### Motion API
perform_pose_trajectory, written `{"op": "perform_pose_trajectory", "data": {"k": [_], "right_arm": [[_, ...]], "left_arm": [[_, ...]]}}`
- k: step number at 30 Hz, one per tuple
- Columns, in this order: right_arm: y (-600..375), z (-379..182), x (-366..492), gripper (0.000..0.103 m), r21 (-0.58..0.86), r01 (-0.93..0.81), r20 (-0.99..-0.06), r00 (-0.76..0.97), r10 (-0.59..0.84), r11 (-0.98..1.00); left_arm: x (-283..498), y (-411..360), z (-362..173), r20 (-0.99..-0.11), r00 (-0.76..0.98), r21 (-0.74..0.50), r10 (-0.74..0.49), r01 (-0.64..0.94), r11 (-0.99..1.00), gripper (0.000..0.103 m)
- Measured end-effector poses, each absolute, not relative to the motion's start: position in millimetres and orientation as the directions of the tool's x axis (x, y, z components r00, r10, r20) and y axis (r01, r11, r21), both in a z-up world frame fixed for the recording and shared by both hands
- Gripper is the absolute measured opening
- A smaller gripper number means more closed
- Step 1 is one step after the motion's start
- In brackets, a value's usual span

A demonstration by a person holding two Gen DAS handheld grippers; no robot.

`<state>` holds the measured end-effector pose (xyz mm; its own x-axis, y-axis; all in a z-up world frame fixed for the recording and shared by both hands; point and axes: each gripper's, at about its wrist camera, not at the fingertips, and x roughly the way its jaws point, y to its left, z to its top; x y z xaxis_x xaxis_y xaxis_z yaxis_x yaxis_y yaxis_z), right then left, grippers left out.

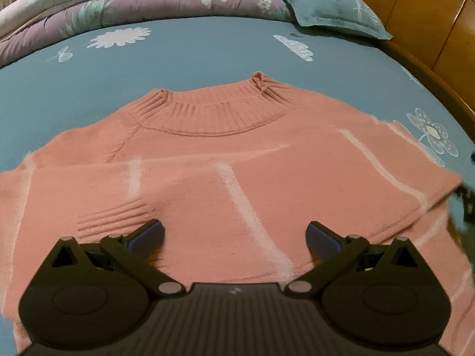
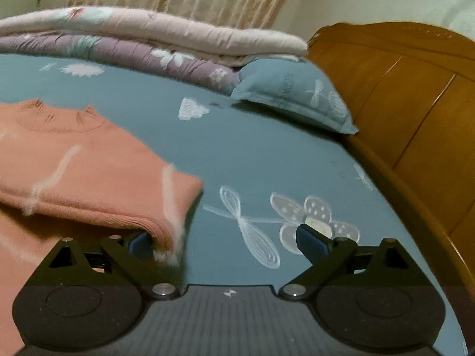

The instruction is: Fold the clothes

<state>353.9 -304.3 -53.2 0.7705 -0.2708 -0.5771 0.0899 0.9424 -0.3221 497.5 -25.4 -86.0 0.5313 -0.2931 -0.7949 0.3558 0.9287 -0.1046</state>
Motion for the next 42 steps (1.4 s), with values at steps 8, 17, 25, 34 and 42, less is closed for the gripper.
{"op": "perform_pose_trajectory", "data": {"k": [8, 17, 25, 34, 42], "right_arm": [[-318.5, -27.5, 315.2, 0.090, -0.237, 0.051, -0.615, 0.766, -0.190, 0.970], [-266.7, -27.7, 389.4, 0.031, 0.046, -0.098, -0.664, 0.741, 0.104, 0.994], [-235.2, -28.8, 390.8, 0.031, 0.004, -0.119, -0.620, 0.778, 0.095, 0.993], [-232.0, -51.2, 397.9, 0.037, 0.045, -0.104, -0.675, 0.730, 0.106, 0.994], [-232.8, -49.2, 391.5, 0.045, 0.061, -0.128, -0.673, 0.727, 0.135, 0.990]], "left_arm": [[487.4, -18.3, -64.5, -0.789, 0.561, -0.041, -0.251, 0.360, 0.932, 0.102], [490.6, -12.2, -68.0, -0.772, 0.559, -0.070, -0.304, 0.400, 0.914, 0.102], [475.4, 29.5, -82.3, -0.775, 0.583, -0.028, -0.246, 0.357, 0.934, 0.102], [463.4, 63.3, -76.8, -0.720, 0.618, -0.233, -0.317, 0.214, 0.949, 0.102], [483.8, 115.1, -94.8, -0.590, 0.581, -0.630, -0.561, 0.104, 0.770, 0.101]]}}
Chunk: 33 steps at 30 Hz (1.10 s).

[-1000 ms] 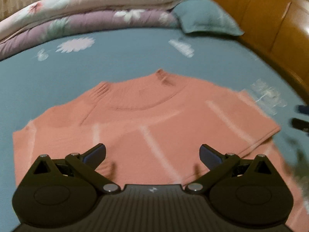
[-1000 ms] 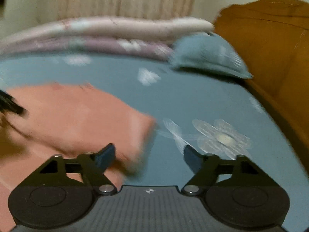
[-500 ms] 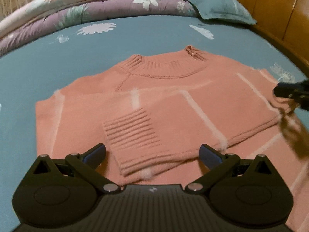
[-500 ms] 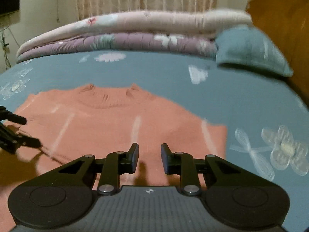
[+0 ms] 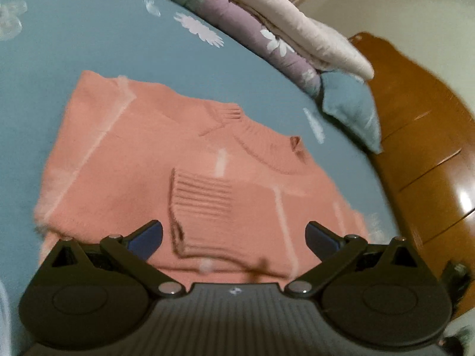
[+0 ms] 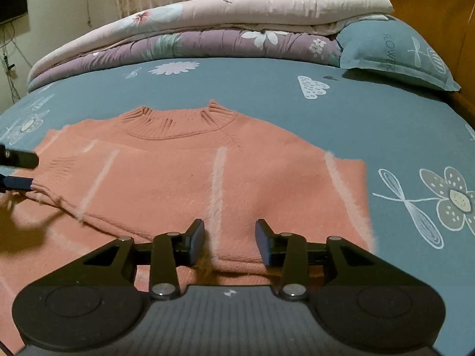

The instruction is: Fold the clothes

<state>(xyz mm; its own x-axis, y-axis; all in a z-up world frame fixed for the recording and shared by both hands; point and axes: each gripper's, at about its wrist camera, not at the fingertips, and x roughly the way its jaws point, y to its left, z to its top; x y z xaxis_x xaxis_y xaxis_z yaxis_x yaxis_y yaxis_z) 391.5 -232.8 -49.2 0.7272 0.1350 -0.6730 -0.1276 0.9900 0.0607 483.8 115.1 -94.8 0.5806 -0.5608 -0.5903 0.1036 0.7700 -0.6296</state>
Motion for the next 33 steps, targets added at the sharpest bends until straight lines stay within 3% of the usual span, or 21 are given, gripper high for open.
{"op": "perform_pose_trajectory", "data": {"k": [8, 14, 15, 17, 20, 25, 31, 33], "right_arm": [[-229.7, -49.3, 392.9, 0.051, 0.060, -0.131, -0.675, 0.725, 0.136, 0.990], [-235.8, -48.3, 390.2, 0.051, 0.083, -0.131, -0.673, 0.724, 0.152, 0.988], [-235.6, -48.2, 390.5, 0.051, 0.083, -0.130, -0.674, 0.723, 0.151, 0.988], [-234.5, -47.8, 391.4, 0.051, 0.081, -0.126, -0.675, 0.723, 0.147, 0.989], [-233.5, -45.6, 391.2, 0.051, 0.077, -0.124, -0.676, 0.723, 0.143, 0.989], [-237.1, -37.0, 385.3, 0.051, 0.086, -0.111, -0.666, 0.732, 0.140, 0.990], [-240.5, -43.9, 390.4, 0.052, 0.095, -0.033, -0.687, 0.721, 0.090, 0.995], [-236.4, -46.9, 390.7, 0.057, 0.111, -0.043, -0.695, 0.711, 0.108, 0.993]], "left_arm": [[531.0, 108.9, -97.2, -0.602, 0.529, -0.650, -0.598, 0.109, 0.752, 0.101], [503.1, 105.3, -98.8, -0.626, 0.454, -0.654, -0.634, 0.138, 0.744, 0.099], [498.3, 106.4, -98.0, -0.628, 0.463, -0.644, -0.625, 0.141, 0.752, 0.095], [494.4, 105.2, -95.6, -0.660, 0.484, -0.595, -0.575, 0.130, 0.793, 0.069], [493.1, 100.3, -91.2, -0.701, 0.492, -0.538, -0.517, 0.110, 0.835, 0.039], [476.7, 96.4, -78.6, -0.750, 0.476, -0.446, -0.459, 0.149, 0.882, 0.038], [462.3, 86.1, -52.6, -0.744, 0.566, -0.282, -0.354, 0.215, 0.935, 0.055], [458.9, 79.6, -46.4, -0.732, 0.589, -0.246, -0.342, 0.240, 0.939, 0.059]]}}
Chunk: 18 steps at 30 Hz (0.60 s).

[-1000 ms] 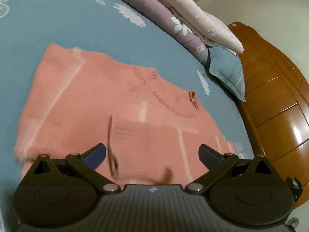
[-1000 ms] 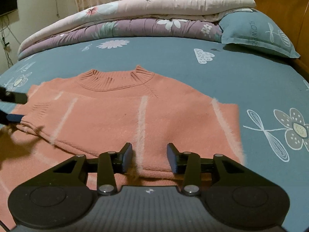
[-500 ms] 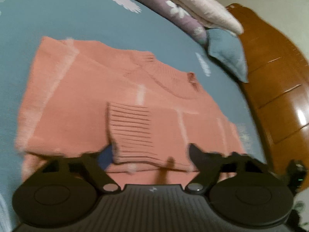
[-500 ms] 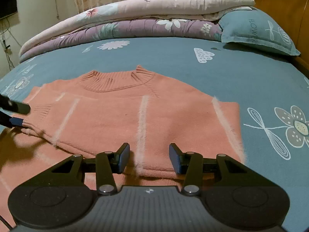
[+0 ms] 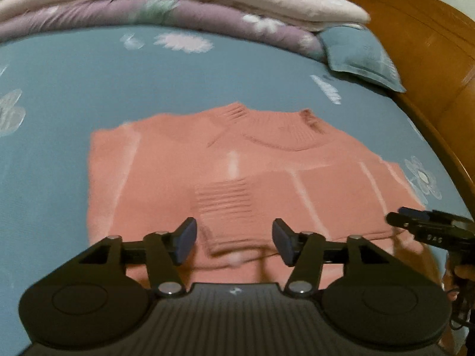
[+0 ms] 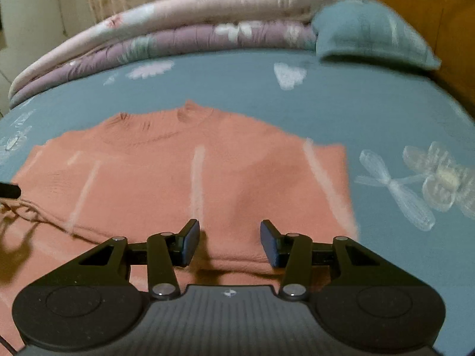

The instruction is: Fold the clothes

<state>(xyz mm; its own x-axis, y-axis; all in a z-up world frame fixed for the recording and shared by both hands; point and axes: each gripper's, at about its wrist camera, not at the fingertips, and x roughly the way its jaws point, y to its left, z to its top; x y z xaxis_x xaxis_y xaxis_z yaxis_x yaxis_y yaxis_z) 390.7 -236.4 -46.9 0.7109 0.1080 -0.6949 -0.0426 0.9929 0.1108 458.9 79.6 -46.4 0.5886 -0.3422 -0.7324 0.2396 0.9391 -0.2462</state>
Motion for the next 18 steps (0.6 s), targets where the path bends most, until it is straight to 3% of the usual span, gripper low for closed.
{"op": "perform_pose_trajectory", "data": {"k": [3, 7, 11, 18], "right_arm": [[-233.2, -32.5, 378.7, 0.055, 0.146, -0.154, -0.621, 0.754, 0.212, 0.977], [-254.7, -28.5, 375.8, 0.054, 0.071, 0.001, -0.612, 0.790, 0.043, 0.998], [-289.0, -49.6, 371.7, 0.040, 0.156, 0.092, -0.682, 0.730, 0.040, 0.983], [-301.5, -36.8, 361.1, 0.037, 0.174, 0.126, -0.646, 0.763, 0.017, 0.977]], "left_arm": [[459.0, 51.4, -44.8, -0.720, 0.593, -0.195, -0.360, 0.325, 0.925, 0.070], [468.0, 12.2, -53.4, -0.725, 0.583, -0.131, -0.366, 0.404, 0.905, 0.071], [476.7, 11.0, -74.7, -0.759, 0.572, -0.108, -0.311, 0.359, 0.927, 0.073], [476.9, 13.7, -79.0, -0.773, 0.565, -0.100, -0.289, 0.342, 0.934, 0.075]]}}
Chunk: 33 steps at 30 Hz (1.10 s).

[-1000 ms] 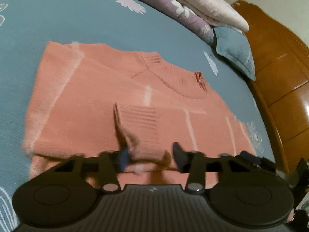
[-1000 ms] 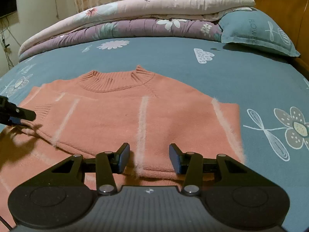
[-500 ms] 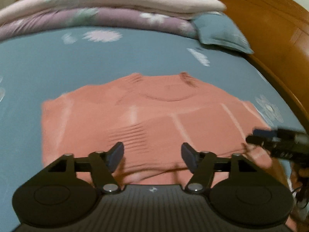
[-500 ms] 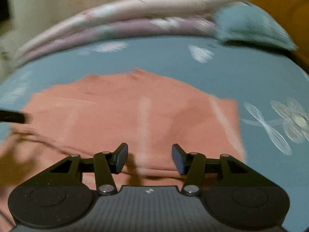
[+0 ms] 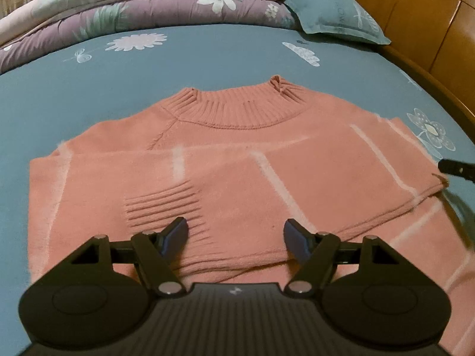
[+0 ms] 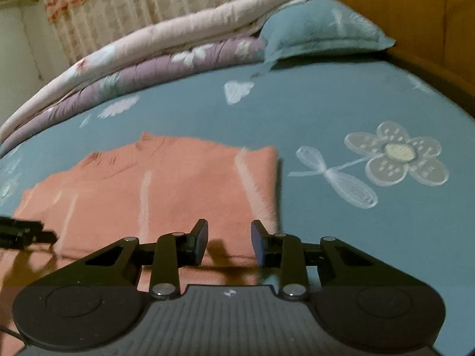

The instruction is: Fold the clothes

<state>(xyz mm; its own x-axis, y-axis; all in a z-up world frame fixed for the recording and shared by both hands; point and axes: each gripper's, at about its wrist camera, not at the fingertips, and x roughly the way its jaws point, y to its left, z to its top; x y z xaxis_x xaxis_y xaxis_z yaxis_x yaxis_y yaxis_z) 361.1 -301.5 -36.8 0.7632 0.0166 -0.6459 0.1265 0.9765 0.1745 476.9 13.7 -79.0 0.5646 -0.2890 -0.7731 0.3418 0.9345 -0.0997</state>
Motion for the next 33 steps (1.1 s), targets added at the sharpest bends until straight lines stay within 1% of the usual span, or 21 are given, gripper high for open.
{"op": "perform_pose_trajectory", "data": {"k": [2, 4, 6, 9, 11, 14, 15, 16, 17, 21, 22, 23, 24, 27, 31, 33], "right_arm": [[-301.3, -44.5, 368.6, 0.038, 0.147, 0.131, -0.675, 0.738, 0.003, 0.980], [-301.8, -50.1, 376.2, 0.039, 0.154, 0.142, -0.692, 0.722, 0.004, 0.978], [-302.7, -45.9, 378.6, 0.038, 0.163, 0.150, -0.687, 0.726, 0.003, 0.975], [-296.3, -30.2, 379.5, 0.038, 0.155, 0.122, -0.644, 0.765, 0.007, 0.980], [-284.1, -25.2, 384.1, 0.038, 0.132, 0.075, -0.626, 0.780, 0.024, 0.988], [-260.7, -35.6, 401.9, 0.038, 0.139, 0.010, -0.646, 0.759, 0.082, 0.990], [-251.0, -42.8, 407.4, 0.039, 0.132, -0.009, -0.663, 0.742, 0.095, 0.991], [-241.4, -50.1, 412.4, 0.043, 0.124, -0.027, -0.681, 0.724, 0.105, 0.992], [-234.4, -55.2, 414.1, 0.047, 0.105, -0.025, -0.676, 0.731, 0.090, 0.994], [-221.2, -39.7, 409.5, 0.049, 0.068, -0.021, -0.688, 0.723, 0.062, 0.997], [-219.9, -34.5, 401.2, 0.049, 0.067, -0.045, -0.682, 0.727, 0.078, 0.997], [-218.9, -29.0, 391.1, 0.053, 0.067, -0.076, -0.673, 0.733, 0.101, 0.995], [-219.8, -25.5, 379.5, 0.055, 0.035, -0.081, -0.667, 0.740, 0.084, 0.996], [-230.9, -21.7, 350.5, 0.057, -0.058, -0.038, -0.658, 0.753, -0.009, 0.998], [-271.2, -28.4, 330.0, 0.057, -0.074, 0.120, -0.683, 0.717, -0.138, 0.990], [-286.4, -36.4, 330.4, 0.057, -0.070, 0.183, -0.702, 0.689, -0.179, 0.981]], "left_arm": [[477.9, 11.7, -79.3, -0.774, 0.564, -0.102, -0.287, 0.337, 0.936, 0.078], [476.8, 12.5, -80.1, -0.771, 0.568, -0.104, -0.288, 0.333, 0.937, 0.078], [476.8, 14.5, -82.0, -0.767, 0.570, -0.113, -0.295, 0.333, 0.936, 0.078], [477.4, 17.8, -83.7, -0.760, 0.571, -0.133, -0.309, 0.330, 0.935, 0.079], [478.0, 17.1, -83.8, -0.759, 0.570, -0.139, -0.314, 0.329, 0.934, 0.082], [477.2, 12.9, -85.1, -0.760, 0.571, -0.126, -0.309, 0.337, 0.933, 0.087], [476.8, 11.5, -85.6, -0.761, 0.572, -0.120, -0.306, 0.339, 0.933, 0.088], [476.5, 10.2, -86.0, -0.761, 0.573, -0.115, -0.304, 0.342, 0.933, 0.088], [476.1, 8.8, -86.4, -0.761, 0.575, -0.110, -0.301, 0.344, 0.932, 0.089], [476.0, 8.1, -86.6, -0.761, 0.573, -0.111, -0.303, 0.345, 0.932, 0.090], [476.6, 7.4, -86.4, -0.763, 0.571, -0.109, -0.302, 0.346, 0.932, 0.092], [477.0, 6.4, -86.1, -0.766, 0.570, -0.107, -0.298, 0.345, 0.933, 0.092], [477.5, 5.4, -85.8, -0.768, 0.569, -0.104, -0.295, 0.343, 0.933, 0.092], [478.3, 2.7, -84.4, -0.773, 0.567, -0.098, -0.285, 0.336, 0.937, 0.092], [475.7, 0.4, -77.8, -0.780, 0.568, -0.098, -0.264, 0.305, 0.947, 0.092], [474.3, -0.9, -74.7, -0.785, 0.563, -0.100, -0.257, 0.294, 0.951, 0.092]]}}
